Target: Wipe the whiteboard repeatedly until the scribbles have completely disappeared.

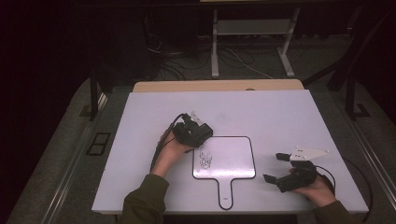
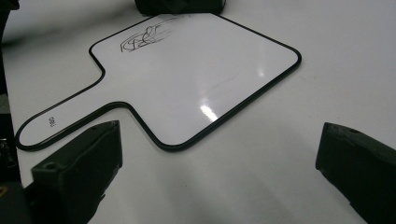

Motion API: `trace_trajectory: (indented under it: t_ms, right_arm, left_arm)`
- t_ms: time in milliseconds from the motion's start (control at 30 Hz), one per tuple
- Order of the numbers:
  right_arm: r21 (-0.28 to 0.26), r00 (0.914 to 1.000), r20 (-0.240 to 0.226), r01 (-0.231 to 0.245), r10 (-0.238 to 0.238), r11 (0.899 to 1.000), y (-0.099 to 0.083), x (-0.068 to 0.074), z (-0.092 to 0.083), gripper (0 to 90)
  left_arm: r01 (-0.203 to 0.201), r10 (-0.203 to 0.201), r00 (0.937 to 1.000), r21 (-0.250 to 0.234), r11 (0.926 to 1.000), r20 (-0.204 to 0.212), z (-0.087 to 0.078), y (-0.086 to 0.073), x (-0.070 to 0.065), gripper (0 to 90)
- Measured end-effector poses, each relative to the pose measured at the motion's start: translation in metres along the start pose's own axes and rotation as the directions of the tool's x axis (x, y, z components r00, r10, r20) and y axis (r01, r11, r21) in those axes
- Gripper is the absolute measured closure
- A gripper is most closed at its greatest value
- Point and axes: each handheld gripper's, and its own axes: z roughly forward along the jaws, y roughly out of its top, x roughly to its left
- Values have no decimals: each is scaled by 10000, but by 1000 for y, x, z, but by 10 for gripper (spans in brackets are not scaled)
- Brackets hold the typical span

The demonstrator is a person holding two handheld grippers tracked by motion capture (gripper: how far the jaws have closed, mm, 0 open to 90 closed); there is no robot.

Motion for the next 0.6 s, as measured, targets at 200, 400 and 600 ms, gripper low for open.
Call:
trace_trajectory:
  t_ms: [200, 400, 600]
  right_arm:
    - [-28, 10000, 19, -14, 14, 10000, 0, 0, 0, 0]
    - [-9, 10000, 28, -34, 34, 10000, 0, 0, 0, 0]
    - [-11, 10000, 26, -29, 29, 10000, 0, 0, -1, 0]
  left_arm:
    - [-518, 517, 9975, 7, 9987, 481, 3, 7, -19, 388]
    - [-387, 388, 9988, -26, 9992, 294, 4, 6, -16, 389]
    - [6, -5, 9997, 16, 10000, -224, -1, -1, 0, 388]
